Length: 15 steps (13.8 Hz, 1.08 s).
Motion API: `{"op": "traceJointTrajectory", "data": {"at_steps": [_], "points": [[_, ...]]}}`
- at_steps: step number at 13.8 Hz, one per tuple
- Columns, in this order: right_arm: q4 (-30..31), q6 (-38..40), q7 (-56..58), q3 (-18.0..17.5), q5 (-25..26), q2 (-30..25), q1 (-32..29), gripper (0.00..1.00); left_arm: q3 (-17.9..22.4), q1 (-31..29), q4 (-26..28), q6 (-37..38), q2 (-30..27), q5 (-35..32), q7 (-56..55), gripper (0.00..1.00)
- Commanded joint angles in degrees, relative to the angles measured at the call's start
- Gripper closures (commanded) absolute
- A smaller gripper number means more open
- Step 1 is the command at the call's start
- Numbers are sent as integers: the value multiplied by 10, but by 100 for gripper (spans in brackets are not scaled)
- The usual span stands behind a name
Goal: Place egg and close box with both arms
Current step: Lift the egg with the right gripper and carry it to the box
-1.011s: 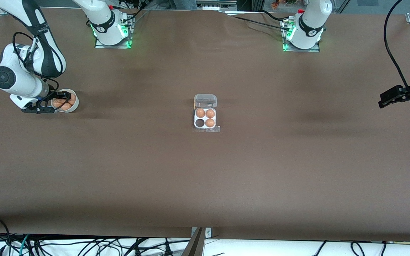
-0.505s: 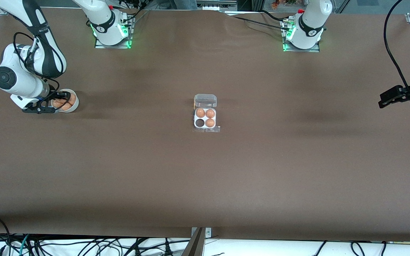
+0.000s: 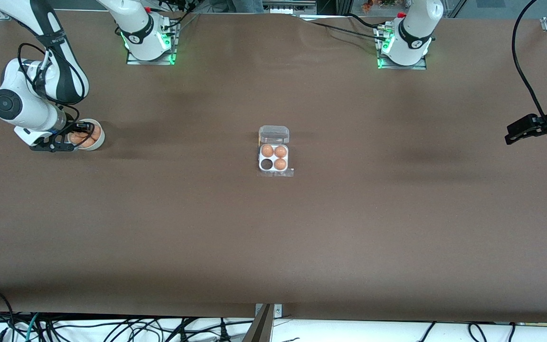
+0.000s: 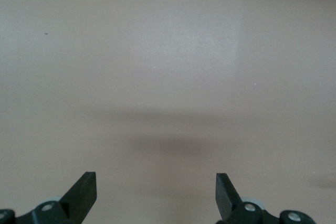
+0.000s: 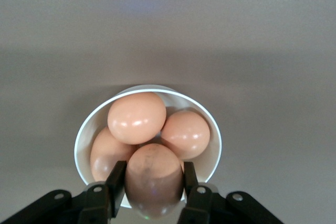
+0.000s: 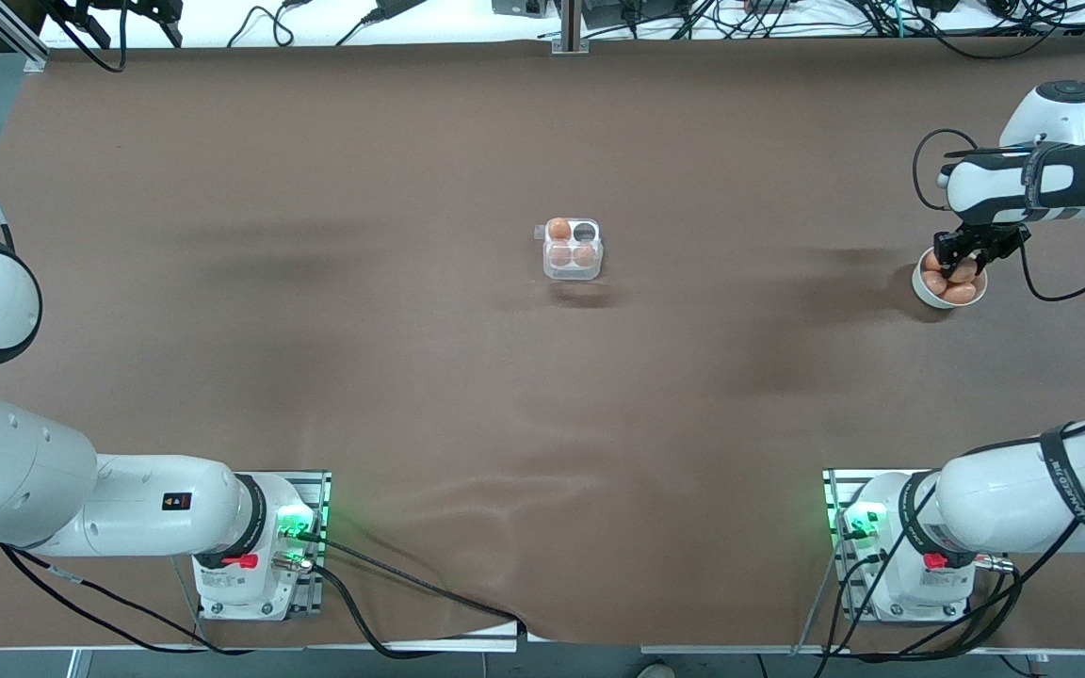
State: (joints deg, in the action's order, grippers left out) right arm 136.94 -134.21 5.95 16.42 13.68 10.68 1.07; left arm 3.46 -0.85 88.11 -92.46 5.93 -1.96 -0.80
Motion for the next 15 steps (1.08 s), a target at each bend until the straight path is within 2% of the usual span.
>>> {"op": "traceJointTrajectory", "data": {"at_steps": [1,4,8,11,15], "points": [[-13,34,-2,-4,-1,-7,2,58,-2,-2,-15,9,6,-8,12,0],[-43,75,-2,-12,-7,-8,3,58,-2,-3,-14,9,6,-8,15,0],[-154,228,-7,-50,-50,-4,15,58,0,-3,-15,8,7,-9,18,0],[-221,300,-58,-51,-60,14,64,58,0,-4,-15,8,11,-9,17,0],[-284,348,-159,-51,-122,44,148,58,0,-3,-15,8,11,-9,17,0]]}}
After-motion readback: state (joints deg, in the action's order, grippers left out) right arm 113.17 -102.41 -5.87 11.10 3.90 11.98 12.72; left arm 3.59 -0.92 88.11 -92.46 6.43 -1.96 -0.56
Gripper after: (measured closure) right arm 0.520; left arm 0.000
